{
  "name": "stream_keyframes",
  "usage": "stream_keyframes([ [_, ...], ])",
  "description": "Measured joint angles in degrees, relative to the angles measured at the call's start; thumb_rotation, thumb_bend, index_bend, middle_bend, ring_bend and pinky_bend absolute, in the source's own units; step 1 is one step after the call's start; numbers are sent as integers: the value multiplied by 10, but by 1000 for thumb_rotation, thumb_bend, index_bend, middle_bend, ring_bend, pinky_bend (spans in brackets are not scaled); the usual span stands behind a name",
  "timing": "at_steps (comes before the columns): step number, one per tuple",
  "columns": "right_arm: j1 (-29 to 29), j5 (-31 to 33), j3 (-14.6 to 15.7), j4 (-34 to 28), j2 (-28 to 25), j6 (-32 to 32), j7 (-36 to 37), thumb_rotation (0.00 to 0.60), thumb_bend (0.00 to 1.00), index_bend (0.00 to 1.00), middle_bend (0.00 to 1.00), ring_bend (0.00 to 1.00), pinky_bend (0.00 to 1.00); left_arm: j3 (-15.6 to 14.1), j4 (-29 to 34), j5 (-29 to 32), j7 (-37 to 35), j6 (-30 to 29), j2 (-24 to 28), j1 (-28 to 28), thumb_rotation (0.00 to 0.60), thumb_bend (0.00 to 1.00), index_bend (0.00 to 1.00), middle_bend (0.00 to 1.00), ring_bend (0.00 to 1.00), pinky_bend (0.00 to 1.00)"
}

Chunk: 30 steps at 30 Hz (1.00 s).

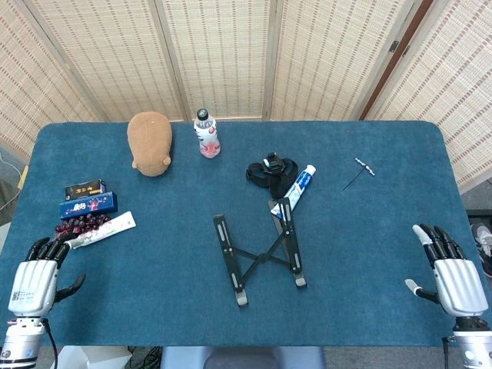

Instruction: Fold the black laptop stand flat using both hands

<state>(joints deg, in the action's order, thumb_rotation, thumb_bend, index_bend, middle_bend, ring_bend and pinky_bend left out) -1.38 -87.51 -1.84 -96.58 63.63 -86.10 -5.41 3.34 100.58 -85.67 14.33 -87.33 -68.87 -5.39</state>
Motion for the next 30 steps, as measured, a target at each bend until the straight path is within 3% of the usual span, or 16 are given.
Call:
stream_keyframes([
  [13, -9, -4, 2, -9, -6, 16, 6, 600, 64, 16, 98, 0, 181, 2, -2, 3, 1, 4, -1, -3, 600, 209, 268, 234, 277, 168],
  [20, -26, -9, 8, -27, -21, 54, 28, 600, 66, 0, 82, 0, 181, 3, -3, 4, -1, 7, -1, -5, 600, 209, 268, 234, 277, 168],
  [26, -56, -1, 16, -58, -44, 129, 88, 600, 67, 0, 40, 0, 181, 4, -6, 5, -1, 10, -2, -8, 600, 209, 268, 234, 277, 168],
  [30, -83, 7, 17, -77, -56, 181, 166, 600, 67, 0, 17, 0, 181, 4, -6, 5, -2, 12, -1, -9, 600, 209, 268, 234, 277, 168],
])
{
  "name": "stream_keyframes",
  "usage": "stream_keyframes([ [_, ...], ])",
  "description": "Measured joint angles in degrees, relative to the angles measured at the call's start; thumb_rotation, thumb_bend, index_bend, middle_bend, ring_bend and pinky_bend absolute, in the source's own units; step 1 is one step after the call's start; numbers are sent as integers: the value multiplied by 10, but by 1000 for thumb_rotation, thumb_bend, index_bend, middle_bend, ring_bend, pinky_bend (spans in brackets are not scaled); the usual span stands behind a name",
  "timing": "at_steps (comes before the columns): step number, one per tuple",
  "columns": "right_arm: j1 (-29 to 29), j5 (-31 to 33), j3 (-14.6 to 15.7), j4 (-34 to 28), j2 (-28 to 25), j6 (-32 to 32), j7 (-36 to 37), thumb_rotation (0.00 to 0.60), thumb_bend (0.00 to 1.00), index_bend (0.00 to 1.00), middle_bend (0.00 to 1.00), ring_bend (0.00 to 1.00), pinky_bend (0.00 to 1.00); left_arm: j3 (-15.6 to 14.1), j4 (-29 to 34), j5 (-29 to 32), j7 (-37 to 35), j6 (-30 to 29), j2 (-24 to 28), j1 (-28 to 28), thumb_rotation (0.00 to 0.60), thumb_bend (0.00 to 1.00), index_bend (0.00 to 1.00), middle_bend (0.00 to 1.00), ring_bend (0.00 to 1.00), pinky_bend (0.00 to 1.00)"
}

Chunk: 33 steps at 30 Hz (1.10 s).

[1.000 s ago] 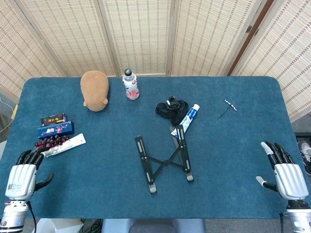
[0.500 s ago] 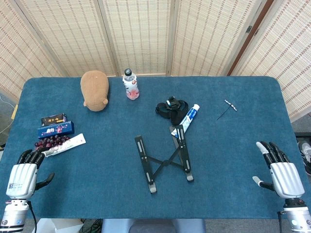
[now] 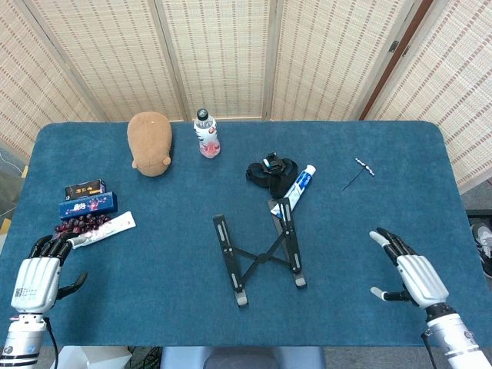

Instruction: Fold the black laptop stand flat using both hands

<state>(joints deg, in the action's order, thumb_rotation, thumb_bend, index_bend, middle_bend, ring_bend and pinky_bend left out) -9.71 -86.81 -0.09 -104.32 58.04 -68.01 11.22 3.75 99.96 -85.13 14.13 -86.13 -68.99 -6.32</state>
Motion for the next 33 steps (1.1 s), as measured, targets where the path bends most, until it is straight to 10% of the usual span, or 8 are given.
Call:
stream_keyframes([
  [18, -125, 92, -82, 7, 71, 147, 310, 600, 3, 0, 0, 0, 163, -1, -2, 2, -6, -1, 2, 1, 600, 209, 268, 234, 277, 168],
  [33, -228, 151, -144, 106, 189, 258, 389, 600, 0, 0, 40, 0, 151, -1, -6, 5, -12, -3, 3, 3, 600, 209, 268, 234, 277, 168],
])
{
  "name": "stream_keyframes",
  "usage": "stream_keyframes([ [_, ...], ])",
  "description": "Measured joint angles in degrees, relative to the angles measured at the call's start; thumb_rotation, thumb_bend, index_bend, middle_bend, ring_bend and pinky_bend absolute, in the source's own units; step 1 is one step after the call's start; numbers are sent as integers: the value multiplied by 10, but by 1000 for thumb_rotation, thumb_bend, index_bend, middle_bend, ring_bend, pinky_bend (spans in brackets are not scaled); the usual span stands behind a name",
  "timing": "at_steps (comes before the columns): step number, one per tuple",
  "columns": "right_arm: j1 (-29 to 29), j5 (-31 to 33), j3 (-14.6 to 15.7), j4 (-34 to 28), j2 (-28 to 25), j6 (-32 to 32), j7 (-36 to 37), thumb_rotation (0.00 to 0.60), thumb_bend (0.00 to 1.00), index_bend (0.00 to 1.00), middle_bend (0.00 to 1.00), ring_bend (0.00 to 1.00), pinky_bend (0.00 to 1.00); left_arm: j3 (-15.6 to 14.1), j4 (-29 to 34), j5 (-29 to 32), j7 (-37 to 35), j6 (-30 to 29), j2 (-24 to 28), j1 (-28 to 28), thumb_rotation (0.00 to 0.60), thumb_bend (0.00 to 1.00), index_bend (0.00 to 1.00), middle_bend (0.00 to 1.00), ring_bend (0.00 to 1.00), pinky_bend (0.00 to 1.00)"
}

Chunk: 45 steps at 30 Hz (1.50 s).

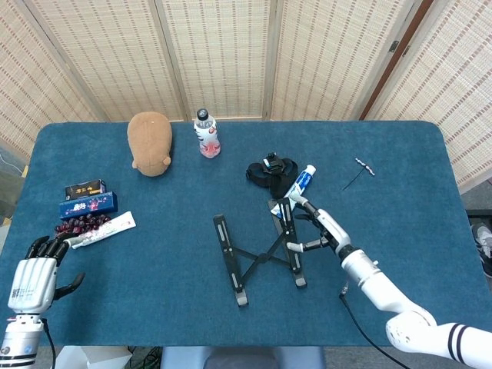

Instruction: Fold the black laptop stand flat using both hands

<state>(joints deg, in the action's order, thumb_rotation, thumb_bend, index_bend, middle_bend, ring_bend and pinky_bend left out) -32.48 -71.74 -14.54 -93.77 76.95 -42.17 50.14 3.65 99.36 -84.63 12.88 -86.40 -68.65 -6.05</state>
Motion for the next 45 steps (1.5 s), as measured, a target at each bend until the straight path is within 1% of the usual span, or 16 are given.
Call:
stream_keyframes([
  [4, -11, -10, -6, 17, 20, 4, 14, 600, 0, 3, 109, 4, 152, -1, 2, 0, -4, 0, 3, 1, 600, 209, 268, 234, 277, 168],
  [7, -11, -31, -5, 20, 22, -1, 28, 600, 0, 28, 149, 42, 174, -2, 4, 0, -8, -1, 5, 3, 600, 209, 268, 234, 277, 168],
  [11, -6, -75, 4, 21, 19, -17, 65, 600, 0, 56, 176, 90, 223, -3, 7, -1, -8, -2, 6, 3, 600, 209, 268, 234, 277, 168],
  [14, 0, -120, 18, 21, 10, -39, 106, 600, 0, 63, 184, 117, 234, -3, 10, -3, -6, -1, 6, 3, 600, 209, 268, 234, 277, 168],
  [17, 7, -174, 40, 23, -2, -72, 152, 600, 0, 65, 188, 124, 245, -3, 12, -6, -4, 0, 7, 2, 600, 209, 269, 234, 277, 168],
  [21, 19, -247, 78, 25, -23, -142, 201, 600, 0, 66, 188, 125, 251, -4, 17, -11, -2, 0, 6, 0, 600, 209, 270, 234, 277, 168],
  [23, 26, -274, 97, 26, -34, -175, 213, 600, 0, 66, 188, 125, 251, -5, 19, -13, 1, 1, 6, -1, 600, 209, 270, 234, 277, 168],
  [27, 42, -328, 145, 25, -63, -243, 227, 600, 0, 66, 188, 124, 251, -6, 23, -15, 7, 3, 5, -3, 600, 209, 270, 234, 277, 168],
  [30, 52, -356, 177, 21, -83, -278, 227, 600, 0, 66, 188, 125, 251, -6, 27, -18, 11, 2, 4, -3, 600, 209, 271, 234, 277, 168],
  [33, 62, -373, 202, 16, -97, -303, 222, 600, 0, 65, 188, 124, 251, -7, 31, -19, 13, 3, 3, -4, 600, 209, 275, 234, 277, 168],
  [37, 72, -385, 228, 10, -112, -329, 211, 600, 0, 66, 187, 124, 251, -7, 33, -19, 16, 3, 2, -4, 600, 209, 276, 234, 277, 168],
  [40, 77, -383, 236, 7, -118, -339, 198, 600, 0, 66, 186, 124, 251, -7, 34, -20, 17, 3, 2, -5, 600, 209, 276, 234, 277, 168],
  [45, 72, -364, 236, 3, -117, -336, 184, 600, 0, 65, 183, 124, 252, -7, 34, -22, 18, 4, 1, -5, 600, 209, 276, 234, 277, 168],
])
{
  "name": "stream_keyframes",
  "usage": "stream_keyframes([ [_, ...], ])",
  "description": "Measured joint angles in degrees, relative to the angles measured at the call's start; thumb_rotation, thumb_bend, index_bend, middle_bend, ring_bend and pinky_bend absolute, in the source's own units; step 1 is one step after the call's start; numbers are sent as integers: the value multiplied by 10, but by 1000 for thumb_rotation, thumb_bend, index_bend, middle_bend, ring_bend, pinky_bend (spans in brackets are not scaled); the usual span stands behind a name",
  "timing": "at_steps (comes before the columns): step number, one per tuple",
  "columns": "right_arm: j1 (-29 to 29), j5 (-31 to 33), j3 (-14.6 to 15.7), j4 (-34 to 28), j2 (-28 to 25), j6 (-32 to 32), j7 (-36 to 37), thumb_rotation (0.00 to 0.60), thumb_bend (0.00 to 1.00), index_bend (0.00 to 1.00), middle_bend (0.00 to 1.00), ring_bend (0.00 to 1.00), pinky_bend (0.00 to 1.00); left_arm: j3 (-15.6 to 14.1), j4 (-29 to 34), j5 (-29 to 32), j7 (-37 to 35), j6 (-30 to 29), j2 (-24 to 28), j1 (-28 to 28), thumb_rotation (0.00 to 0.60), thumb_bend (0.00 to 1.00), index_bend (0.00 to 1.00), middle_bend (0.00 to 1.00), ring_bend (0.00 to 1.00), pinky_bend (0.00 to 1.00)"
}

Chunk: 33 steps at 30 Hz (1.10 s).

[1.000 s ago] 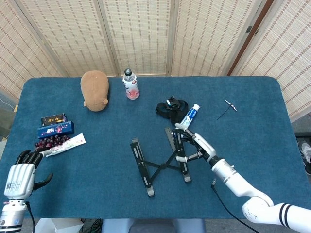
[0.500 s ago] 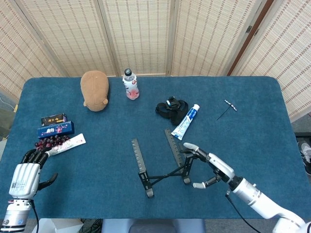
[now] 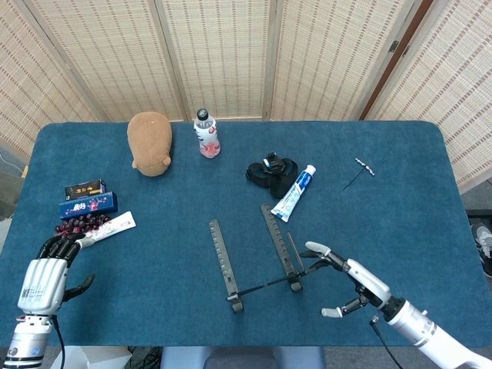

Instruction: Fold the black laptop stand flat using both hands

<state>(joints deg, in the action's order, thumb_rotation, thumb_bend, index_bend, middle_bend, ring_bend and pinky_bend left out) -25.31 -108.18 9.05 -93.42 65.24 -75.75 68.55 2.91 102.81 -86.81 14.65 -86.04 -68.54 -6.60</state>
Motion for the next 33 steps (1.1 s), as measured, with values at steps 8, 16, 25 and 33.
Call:
stream_keyframes([
  [8, -30, 23, -7, 4, 16, 36, 0, 600, 0, 66, 168, 126, 249, -1, 0, 2, -2, -4, 2, 4, 600, 209, 276, 234, 277, 168],
  [16, -54, 51, -10, 21, 42, 74, 9, 600, 0, 66, 161, 126, 245, -2, -4, 4, -5, -5, 3, 6, 600, 209, 276, 234, 277, 168],
  [25, -64, 64, 8, 37, 61, 99, 40, 600, 0, 66, 150, 121, 245, -1, -5, 5, -3, -2, 1, 4, 600, 209, 276, 234, 277, 168],
  [33, -72, 68, 30, 36, 59, 115, 82, 600, 0, 55, 145, 119, 245, -1, -4, 4, 1, 1, -1, 2, 600, 209, 276, 234, 277, 168],
])
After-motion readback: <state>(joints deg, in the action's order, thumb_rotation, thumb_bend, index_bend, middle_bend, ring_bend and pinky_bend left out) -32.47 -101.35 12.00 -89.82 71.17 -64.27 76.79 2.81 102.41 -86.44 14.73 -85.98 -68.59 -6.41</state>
